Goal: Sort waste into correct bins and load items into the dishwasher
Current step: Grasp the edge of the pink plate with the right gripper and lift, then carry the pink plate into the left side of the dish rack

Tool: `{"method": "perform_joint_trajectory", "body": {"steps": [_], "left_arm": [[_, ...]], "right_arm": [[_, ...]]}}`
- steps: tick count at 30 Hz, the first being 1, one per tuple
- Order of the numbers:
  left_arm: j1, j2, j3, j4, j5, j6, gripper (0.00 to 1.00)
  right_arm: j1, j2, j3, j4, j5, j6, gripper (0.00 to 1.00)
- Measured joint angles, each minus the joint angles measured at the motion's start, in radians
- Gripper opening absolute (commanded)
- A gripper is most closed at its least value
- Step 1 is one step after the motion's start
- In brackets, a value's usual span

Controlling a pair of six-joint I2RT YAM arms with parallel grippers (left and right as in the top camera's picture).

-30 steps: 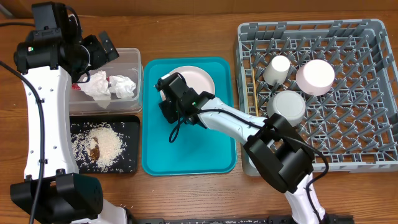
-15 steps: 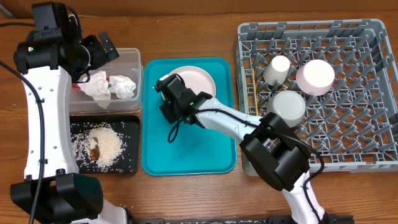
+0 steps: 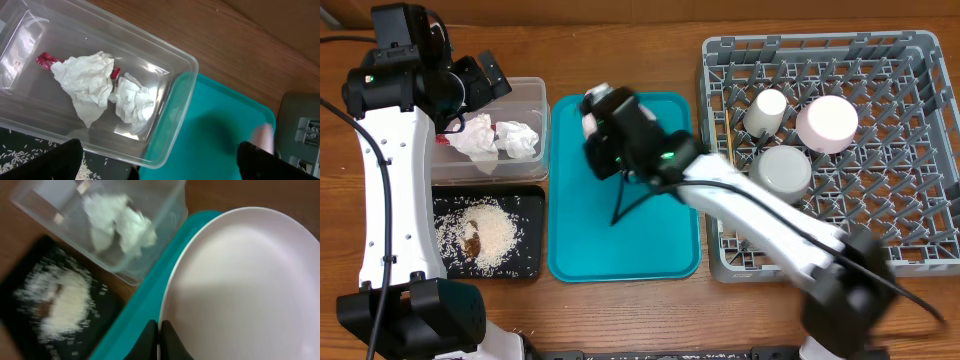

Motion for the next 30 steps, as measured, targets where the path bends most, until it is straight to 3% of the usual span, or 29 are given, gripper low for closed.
{"method": "perform_joint_trajectory", "body": {"steps": [7,19,30], "left_arm": [[0.000,0.000,0.000,0.000,0.000,0.000,1.00],[0.000,0.000,0.000,0.000,0.000,0.000,1.00],[0.000,0.000,0.000,0.000,0.000,0.000,1.00]], "right_arm": [[-0.186,-0.252,0.000,-0.142,-0.154,0.084,0.04],[-0.613,-0.266,-0.006,-0.196,-0.612,0.108,0.04],[-0.686,-0.266,-0.118,-0.192,-0.674,0.138,0.04]]}}
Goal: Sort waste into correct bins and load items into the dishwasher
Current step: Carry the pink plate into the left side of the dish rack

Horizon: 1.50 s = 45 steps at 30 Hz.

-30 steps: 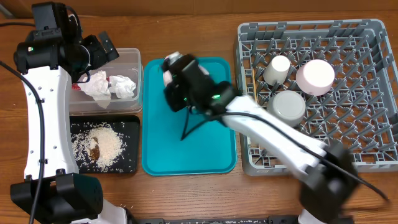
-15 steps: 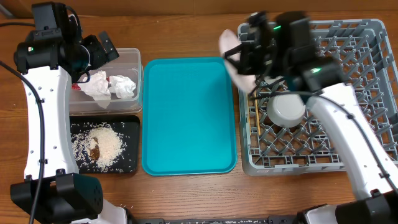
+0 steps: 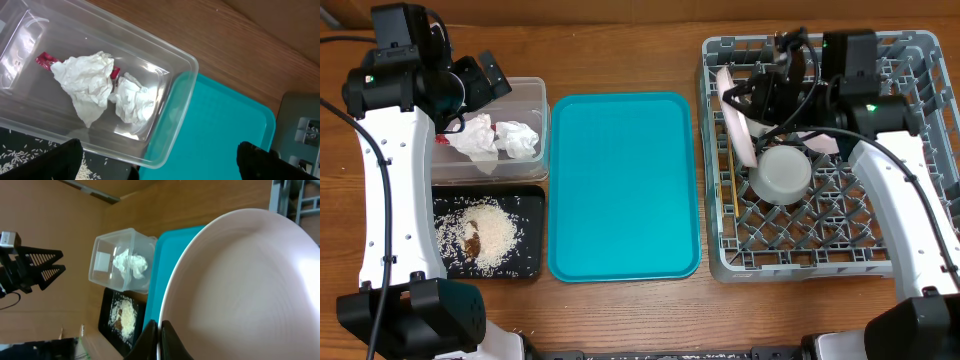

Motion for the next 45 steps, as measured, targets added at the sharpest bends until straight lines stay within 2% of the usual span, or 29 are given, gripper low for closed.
{"method": "perform_joint_trajectory", "body": {"steps": [16,24,38,45], "left_arm": [[0.000,0.000,0.000,0.000,0.000,0.000,1.00],[0.000,0.000,0.000,0.000,0.000,0.000,1.00],[0.000,0.000,0.000,0.000,0.000,0.000,1.00],[0.000,0.000,0.000,0.000,0.000,0.000,1.00]], "right_arm": [[0.000,0.000,-0.016,0.124,-0.003,0.229,0.04],[0.000,0.000,-0.036,0.134,0.029,0.275,0.04],[0.008,-0.011,-0.133,0.310,0.015,0.353,0.04],[0.003,-0.005,-0.170,0.318,0.066,0.389,0.04]]}}
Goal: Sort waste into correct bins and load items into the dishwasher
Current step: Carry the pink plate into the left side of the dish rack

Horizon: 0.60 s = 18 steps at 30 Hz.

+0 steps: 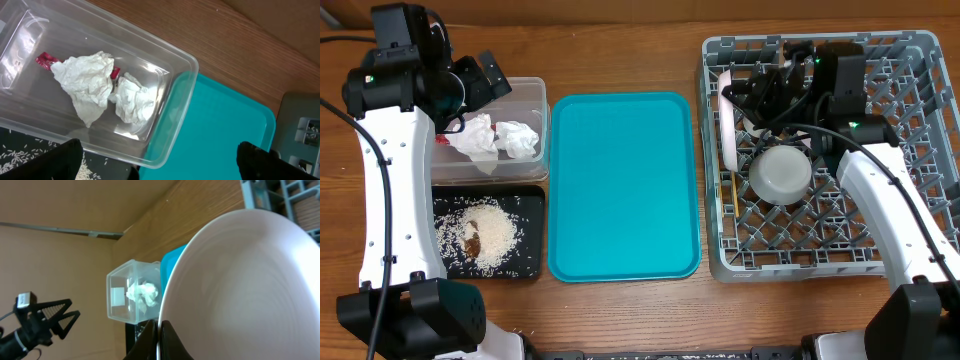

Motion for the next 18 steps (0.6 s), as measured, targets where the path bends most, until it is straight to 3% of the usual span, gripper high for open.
{"method": "perform_joint_trajectory", "body": {"steps": [8,10,14,18], "left_arm": [[0.000,0.000,0.000,0.000,0.000,0.000,1.00],[0.000,0.000,0.000,0.000,0.000,0.000,1.00],[0.000,0.000,0.000,0.000,0.000,0.000,1.00],[0.000,0.000,0.000,0.000,0.000,0.000,1.00]], "right_arm": [[0.000,0.000,0.000,-0.016,0.053,0.000,0.05],[0.000,0.000,0.000,-0.020,0.077,-0.011,0.10],[0.000,0.000,0.000,-0.028,0.132,-0.056,0.30],[0.000,0.000,0.000,-0.032,0.175,-0.121,0.34]]}}
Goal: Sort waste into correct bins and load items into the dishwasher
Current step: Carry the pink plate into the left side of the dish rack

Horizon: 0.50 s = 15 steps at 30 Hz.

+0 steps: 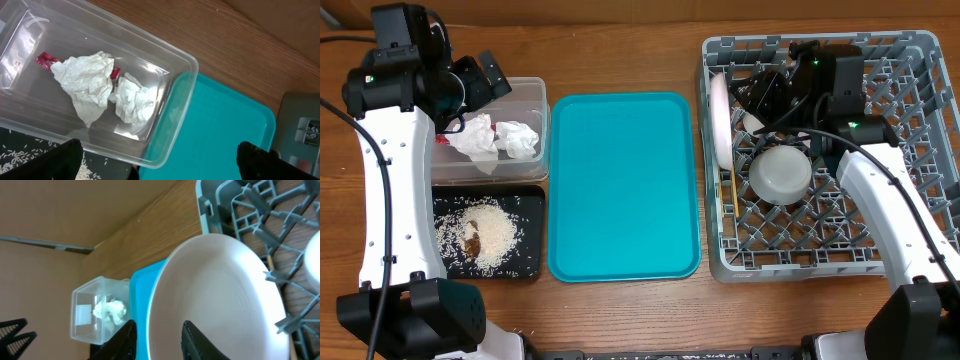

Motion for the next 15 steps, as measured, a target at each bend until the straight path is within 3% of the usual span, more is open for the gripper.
{"method": "perform_joint_trajectory", "body": {"steps": [4,9,15], "left_arm": [[0.000,0.000,0.000,0.000,0.000,0.000,1.00],[0.000,0.000,0.000,0.000,0.000,0.000,1.00],[0.000,0.000,0.000,0.000,0.000,0.000,1.00]], "right_arm": [[0.000,0.000,0.000,0.001,0.064,-0.041,0.34],[-0.011,0.000,0.000,0.062,0.082,-0.060,0.43],[-0.036,0.000,0.013,0.080,-0.061,-0.143,0.43]]}}
